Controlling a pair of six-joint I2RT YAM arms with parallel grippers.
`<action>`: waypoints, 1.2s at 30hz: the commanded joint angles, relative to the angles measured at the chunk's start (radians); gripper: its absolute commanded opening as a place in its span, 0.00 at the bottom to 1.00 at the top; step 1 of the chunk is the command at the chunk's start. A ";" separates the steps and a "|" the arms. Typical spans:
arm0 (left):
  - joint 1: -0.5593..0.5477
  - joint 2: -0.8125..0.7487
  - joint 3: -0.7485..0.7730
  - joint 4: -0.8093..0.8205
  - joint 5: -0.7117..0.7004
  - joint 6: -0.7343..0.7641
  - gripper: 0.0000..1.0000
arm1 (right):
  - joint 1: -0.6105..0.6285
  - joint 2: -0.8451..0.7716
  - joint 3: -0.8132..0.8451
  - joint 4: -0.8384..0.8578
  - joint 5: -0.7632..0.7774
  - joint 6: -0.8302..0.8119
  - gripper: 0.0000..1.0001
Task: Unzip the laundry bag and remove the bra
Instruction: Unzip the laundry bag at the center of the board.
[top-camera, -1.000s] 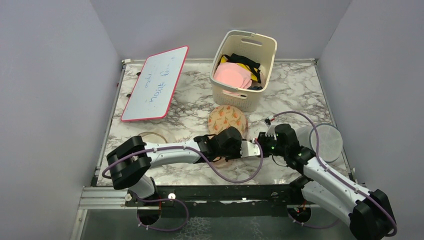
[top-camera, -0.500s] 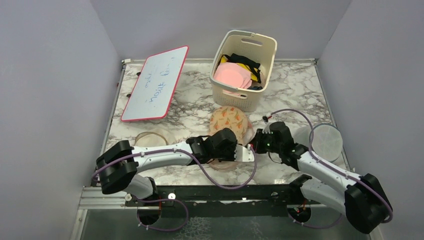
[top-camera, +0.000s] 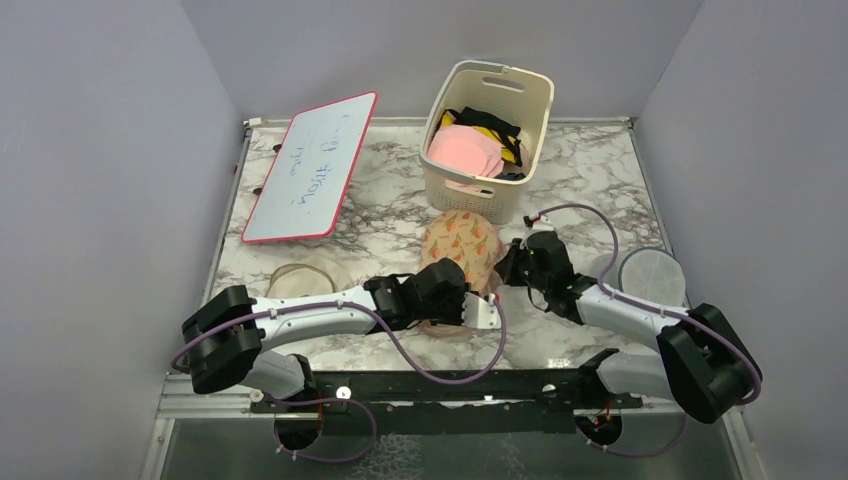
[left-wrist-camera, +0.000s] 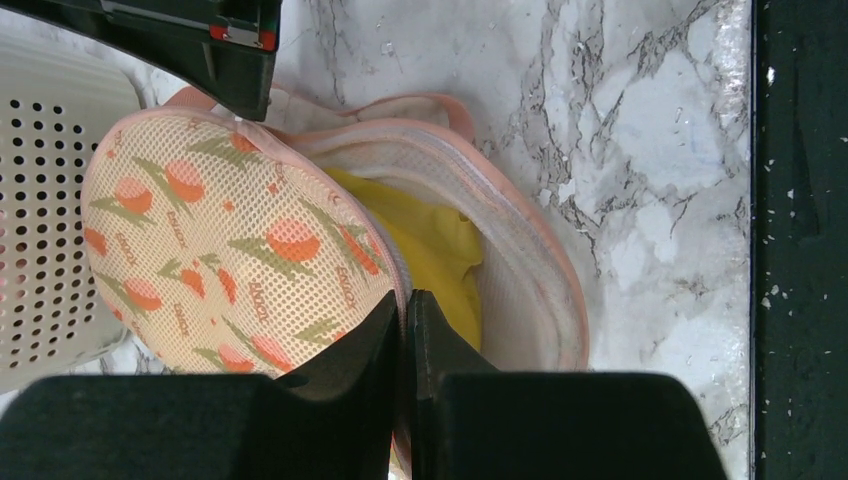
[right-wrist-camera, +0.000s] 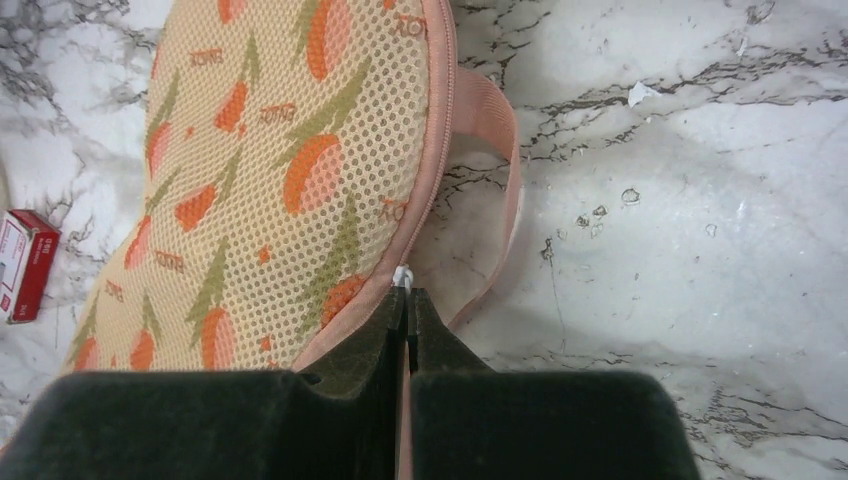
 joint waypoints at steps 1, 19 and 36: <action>-0.006 -0.007 -0.013 -0.016 -0.048 0.019 0.00 | -0.006 -0.067 0.009 0.006 0.044 -0.029 0.01; -0.028 0.104 0.103 -0.047 0.101 -0.105 0.63 | 0.031 -0.234 0.015 -0.190 -0.269 -0.025 0.01; -0.014 0.080 0.064 0.159 -0.190 -0.190 0.55 | 0.103 -0.258 0.029 -0.213 -0.247 0.023 0.01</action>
